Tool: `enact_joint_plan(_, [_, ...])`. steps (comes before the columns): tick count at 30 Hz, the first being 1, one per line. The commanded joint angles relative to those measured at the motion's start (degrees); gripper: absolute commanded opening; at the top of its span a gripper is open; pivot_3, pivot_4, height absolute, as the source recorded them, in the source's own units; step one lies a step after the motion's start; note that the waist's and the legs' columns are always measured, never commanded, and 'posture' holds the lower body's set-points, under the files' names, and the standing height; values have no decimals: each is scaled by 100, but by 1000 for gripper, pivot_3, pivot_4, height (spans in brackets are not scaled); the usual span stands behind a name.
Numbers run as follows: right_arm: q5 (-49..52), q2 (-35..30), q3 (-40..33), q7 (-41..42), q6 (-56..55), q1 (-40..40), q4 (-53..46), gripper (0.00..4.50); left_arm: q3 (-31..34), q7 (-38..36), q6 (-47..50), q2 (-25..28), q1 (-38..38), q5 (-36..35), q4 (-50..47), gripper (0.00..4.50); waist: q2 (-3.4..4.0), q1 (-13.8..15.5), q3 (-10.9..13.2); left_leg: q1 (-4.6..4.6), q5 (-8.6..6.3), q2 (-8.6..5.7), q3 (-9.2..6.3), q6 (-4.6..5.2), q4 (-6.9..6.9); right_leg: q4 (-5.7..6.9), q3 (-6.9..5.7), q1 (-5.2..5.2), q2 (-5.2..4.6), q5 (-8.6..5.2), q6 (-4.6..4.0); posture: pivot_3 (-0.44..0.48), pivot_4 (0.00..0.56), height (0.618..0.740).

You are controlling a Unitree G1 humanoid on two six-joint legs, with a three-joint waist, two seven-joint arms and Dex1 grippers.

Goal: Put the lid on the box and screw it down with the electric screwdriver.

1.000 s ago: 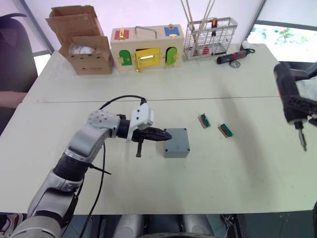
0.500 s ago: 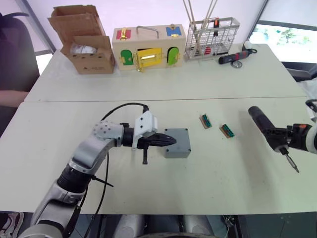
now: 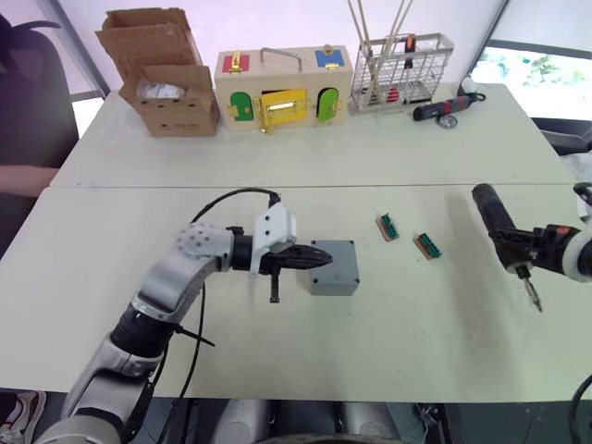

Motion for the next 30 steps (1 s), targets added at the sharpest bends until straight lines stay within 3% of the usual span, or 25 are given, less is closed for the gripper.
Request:
enact_joint_plan(1, [-26,243,-744,-236,-216,-134,-508,1996,62,-32,-97,5,-43,-3,-28,0,1,9,0,0,2,0,0,-4,0,0,0,0,0,0,0,0,150,740])
enact_joint_plan(6, [-192,548,-962,-355,-295,148,-999,1996,51,-55,-129,-19,-61,14,38,0,1,63,0,-1,6,-1,0,-11,1,0,0,0,-1,0,0,0,150,740])
enact_joint_plan(12, [-562,409,-508,-46,-803,902,-1639,1996,10,-73,-162,-55,-69,29,42,0,1,43,0,0,6,-2,0,-10,0,0,1,0,-1,0,0,0,150,740])
enact_joint_plan(19, [-790,1016,-874,-638,-526,515,-1458,1996,5,-66,-183,-76,-62,52,-73,0,1,10,-1,3,6,0,-2,-11,0,3,2,0,3,0,0,0,150,740])
enact_joint_plan(30, [-915,1105,-422,-336,-337,1481,-2277,1996,-44,83,-132,-148,134,43,-182,0,1,43,-1,2,7,-1,-4,-13,-1,1,2,1,3,0,0,0,150,740])
